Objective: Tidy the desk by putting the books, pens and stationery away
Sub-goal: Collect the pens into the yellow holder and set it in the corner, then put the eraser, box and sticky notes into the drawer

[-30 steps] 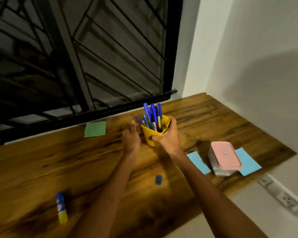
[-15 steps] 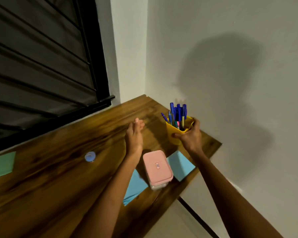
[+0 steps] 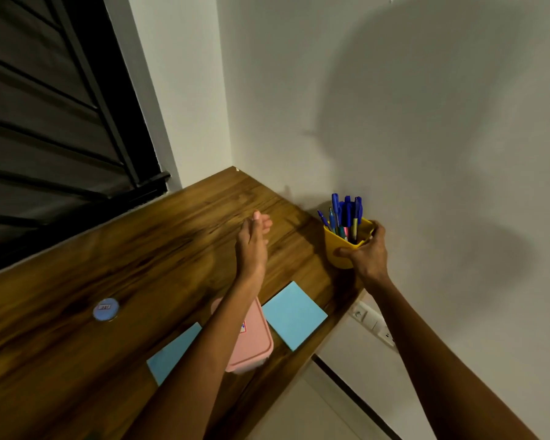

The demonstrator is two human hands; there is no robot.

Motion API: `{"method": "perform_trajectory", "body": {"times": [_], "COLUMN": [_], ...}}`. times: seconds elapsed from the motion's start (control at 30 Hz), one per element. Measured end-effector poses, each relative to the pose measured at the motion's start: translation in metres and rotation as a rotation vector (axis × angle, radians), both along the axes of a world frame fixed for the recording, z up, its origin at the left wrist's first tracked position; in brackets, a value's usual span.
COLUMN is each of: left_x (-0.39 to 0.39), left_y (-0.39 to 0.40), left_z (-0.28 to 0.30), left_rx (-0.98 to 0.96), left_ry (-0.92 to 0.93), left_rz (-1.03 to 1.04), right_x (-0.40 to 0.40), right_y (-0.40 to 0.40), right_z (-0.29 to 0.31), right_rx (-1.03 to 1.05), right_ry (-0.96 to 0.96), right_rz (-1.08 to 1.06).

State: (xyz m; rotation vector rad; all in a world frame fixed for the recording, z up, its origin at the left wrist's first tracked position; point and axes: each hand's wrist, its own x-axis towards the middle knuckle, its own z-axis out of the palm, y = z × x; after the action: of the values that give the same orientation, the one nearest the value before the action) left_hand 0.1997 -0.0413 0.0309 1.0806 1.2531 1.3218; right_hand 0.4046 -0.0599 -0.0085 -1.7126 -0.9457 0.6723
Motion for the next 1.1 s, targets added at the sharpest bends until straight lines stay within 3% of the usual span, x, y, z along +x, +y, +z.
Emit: {"method": "perform_trajectory", "body": {"times": [0.6,0.8,0.93,1.1], "left_x": [-0.028,-0.052,-0.08,-0.129], "left_y": [-0.016,-0.034,-0.055,-0.079], "left_z": [0.002,0.009,0.015,0.015], "left_rx": [-0.01,0.017,0.041,0.039], "left_ry": [0.048,0.045,0.048,0.064], "left_rz": [0.073,0.145,0.215,0.299], "right_x": [-0.014,-0.04,-0.084,-0.139], "right_y": [-0.008,-0.028,-0.04,-0.047], "right_z": [-0.003,-0.005,0.016,0.037], "right_rx": [0.03,-0.145,-0.238,-0.214], "right_ry": [0.069,0.093,0.009,-0.066], "right_rz": [-0.158,-0.392,-0.505,-0.378]}}
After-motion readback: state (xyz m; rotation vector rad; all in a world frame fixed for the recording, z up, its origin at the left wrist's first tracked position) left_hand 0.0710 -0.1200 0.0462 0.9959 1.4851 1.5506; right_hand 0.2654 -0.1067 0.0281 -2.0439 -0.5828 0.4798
